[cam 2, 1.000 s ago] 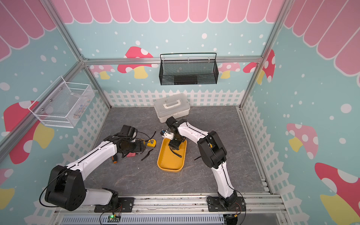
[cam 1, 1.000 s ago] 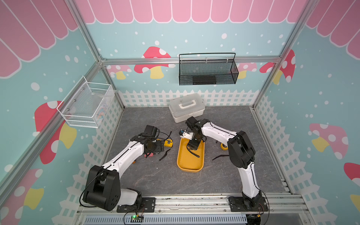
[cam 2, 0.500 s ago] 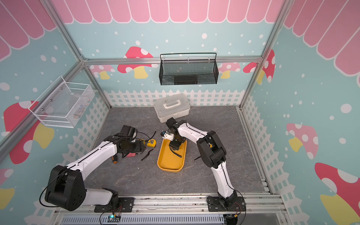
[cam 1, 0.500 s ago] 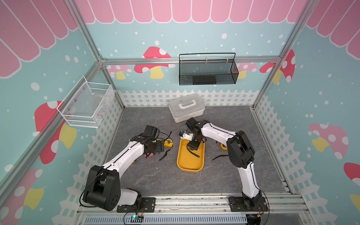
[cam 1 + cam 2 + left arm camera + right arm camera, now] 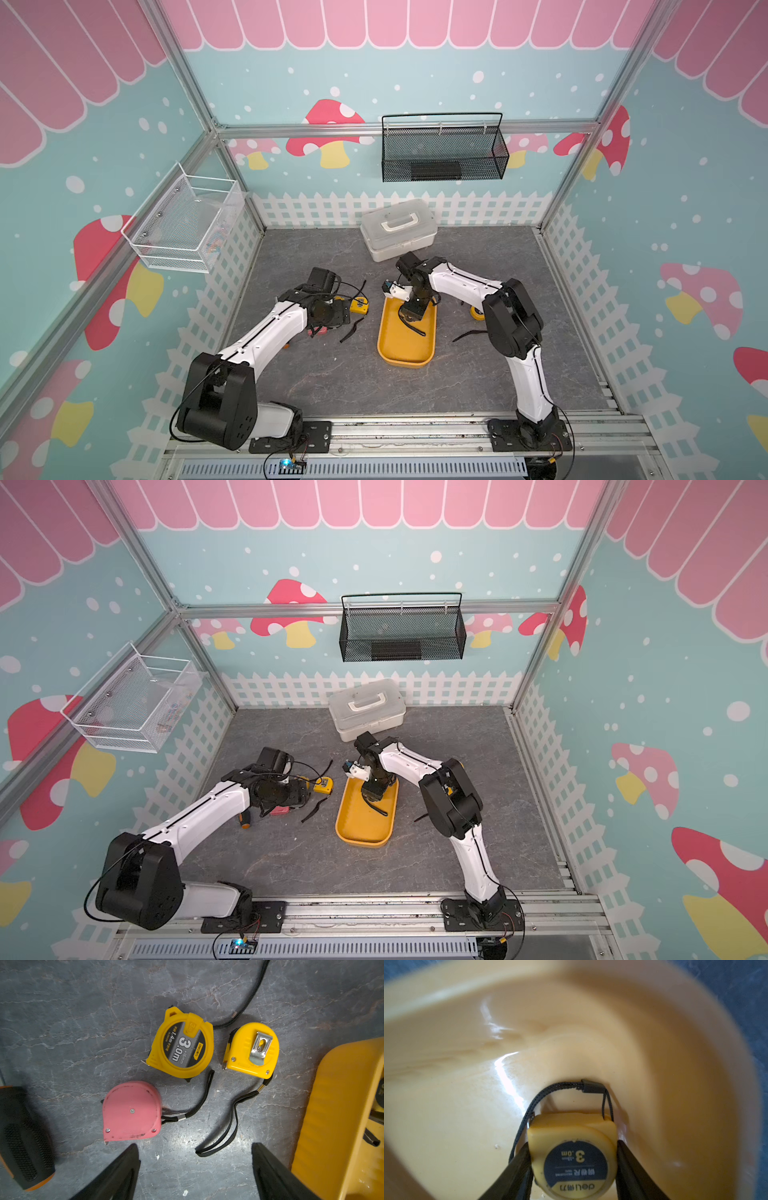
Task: Take the tape measure out of the storage box
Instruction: Pick up the tape measure from the storage box.
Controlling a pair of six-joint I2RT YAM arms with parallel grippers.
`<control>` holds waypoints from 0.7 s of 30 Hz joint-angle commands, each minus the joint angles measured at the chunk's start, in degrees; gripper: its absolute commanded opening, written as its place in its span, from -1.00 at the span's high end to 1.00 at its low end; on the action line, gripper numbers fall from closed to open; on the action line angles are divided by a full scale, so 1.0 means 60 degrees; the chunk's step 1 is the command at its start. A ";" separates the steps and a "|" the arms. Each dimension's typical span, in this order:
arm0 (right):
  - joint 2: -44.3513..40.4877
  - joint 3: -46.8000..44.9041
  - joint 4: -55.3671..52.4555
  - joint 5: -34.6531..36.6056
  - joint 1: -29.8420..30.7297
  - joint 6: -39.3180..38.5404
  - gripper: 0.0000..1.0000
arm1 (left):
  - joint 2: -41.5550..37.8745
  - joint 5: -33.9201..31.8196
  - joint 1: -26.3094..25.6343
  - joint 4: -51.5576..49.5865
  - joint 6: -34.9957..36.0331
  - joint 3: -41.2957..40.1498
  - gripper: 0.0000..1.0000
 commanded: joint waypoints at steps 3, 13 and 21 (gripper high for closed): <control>-0.0911 -0.0089 0.0034 -0.0226 -0.0019 0.0151 -0.01 | -0.0247 0.0054 -0.0030 0.0088 -0.0096 -0.0124 -0.70; -0.1927 0.0459 -0.0276 -0.0592 -0.0205 0.0391 0.01 | -0.0247 0.0060 -0.0033 0.0081 -0.0095 -0.0106 -0.71; -0.3007 0.1161 -0.0497 -0.0349 -0.0852 0.0656 0.02 | -0.0230 0.0087 -0.0044 0.0069 -0.0107 -0.0097 -0.71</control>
